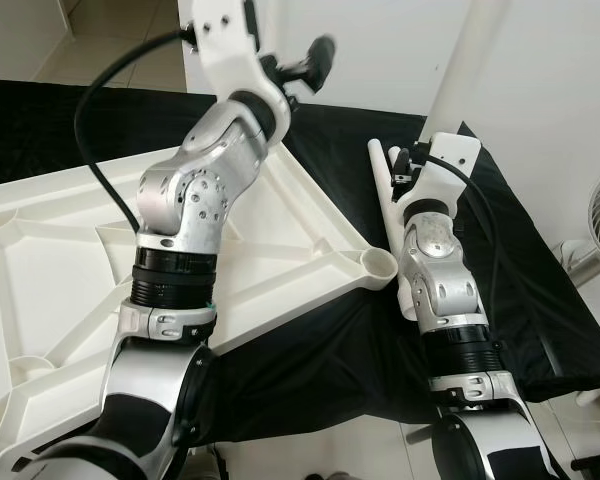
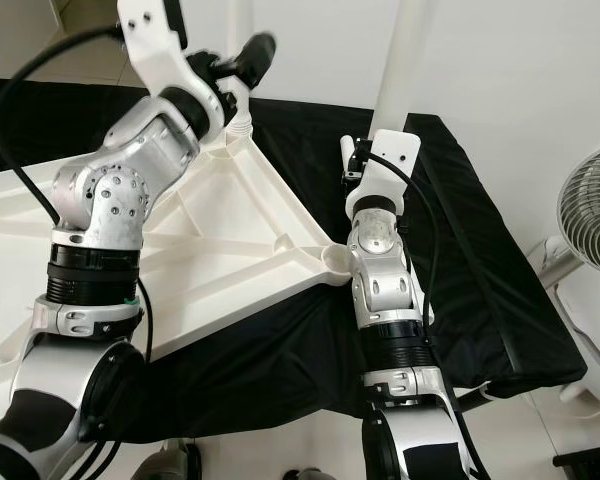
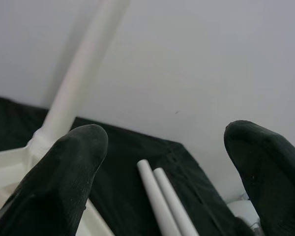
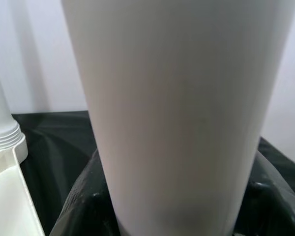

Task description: Building children table

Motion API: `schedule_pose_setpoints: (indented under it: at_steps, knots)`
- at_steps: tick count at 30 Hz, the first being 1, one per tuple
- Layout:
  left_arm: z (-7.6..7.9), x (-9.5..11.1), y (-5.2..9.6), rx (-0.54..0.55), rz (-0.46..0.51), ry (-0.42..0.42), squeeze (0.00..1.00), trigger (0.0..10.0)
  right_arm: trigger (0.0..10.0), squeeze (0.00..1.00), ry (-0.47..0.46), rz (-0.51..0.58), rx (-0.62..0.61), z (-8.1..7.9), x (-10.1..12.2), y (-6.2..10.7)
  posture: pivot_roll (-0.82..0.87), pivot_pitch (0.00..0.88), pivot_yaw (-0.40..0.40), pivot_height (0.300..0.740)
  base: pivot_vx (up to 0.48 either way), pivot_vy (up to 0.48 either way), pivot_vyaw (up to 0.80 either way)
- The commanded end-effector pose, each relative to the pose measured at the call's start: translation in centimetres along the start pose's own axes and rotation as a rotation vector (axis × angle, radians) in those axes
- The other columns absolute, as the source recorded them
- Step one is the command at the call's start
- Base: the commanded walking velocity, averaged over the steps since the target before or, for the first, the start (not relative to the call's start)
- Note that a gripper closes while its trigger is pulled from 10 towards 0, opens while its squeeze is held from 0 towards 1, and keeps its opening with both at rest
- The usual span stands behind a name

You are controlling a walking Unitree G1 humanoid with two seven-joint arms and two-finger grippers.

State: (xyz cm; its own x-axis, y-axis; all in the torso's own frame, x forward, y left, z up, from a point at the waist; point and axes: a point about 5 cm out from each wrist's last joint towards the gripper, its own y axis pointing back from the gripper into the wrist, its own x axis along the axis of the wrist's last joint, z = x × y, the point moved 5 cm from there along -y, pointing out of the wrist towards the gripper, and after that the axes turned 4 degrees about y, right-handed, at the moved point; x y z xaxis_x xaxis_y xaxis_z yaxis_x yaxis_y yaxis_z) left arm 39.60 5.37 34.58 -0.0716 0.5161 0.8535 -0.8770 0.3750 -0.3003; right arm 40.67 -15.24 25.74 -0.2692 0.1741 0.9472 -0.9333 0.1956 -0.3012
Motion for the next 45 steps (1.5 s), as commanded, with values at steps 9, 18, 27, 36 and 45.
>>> schedule_pose_setpoints:
  at_steps: [9, 18, 27, 36, 45]
  knots:
    - [-1.9, -0.9, 0.1, -0.007, 0.053, -0.102, 0.00, 10.0, 10.0, 0.00, -0.020, 0.009, -0.034, 1.5, 0.0, -0.2, 0.08, 0.071, -0.091, 0.740, 0.000, 0.000, 0.00]
    - [-7.1, -4.1, 1.9, 0.212, 0.039, -0.193, 0.00, 10.0, 10.0, 0.00, -0.038, 0.007, -0.002, 1.5, -0.4, 0.6, 0.06, 0.104, -0.050, 0.740, 0.000, 0.000, 0.00]
    - [-11.1, -5.4, 5.6, 0.379, 0.052, -0.278, 0.00, 10.0, 10.0, 0.00, -0.039, 0.019, 0.048, 1.5, -1.2, 1.9, 0.06, 0.111, -0.041, 0.740, 0.000, 0.000, 0.00]
    - [-11.8, -3.9, 8.4, 0.403, 0.138, -0.367, 0.00, 10.0, 10.0, 0.00, -0.088, 0.076, 0.174, 0.5, -0.6, 4.1, 0.06, 0.119, -0.035, 0.740, 0.000, 0.000, 0.00]
    - [-6.5, -8.7, 9.3, 0.054, -0.014, -0.448, 0.00, 10.0, 10.0, 0.00, -0.102, 0.052, 0.212, 0.2, -1.6, 5.1, 0.07, 0.119, -0.050, 0.740, 0.000, 0.000, 0.00]
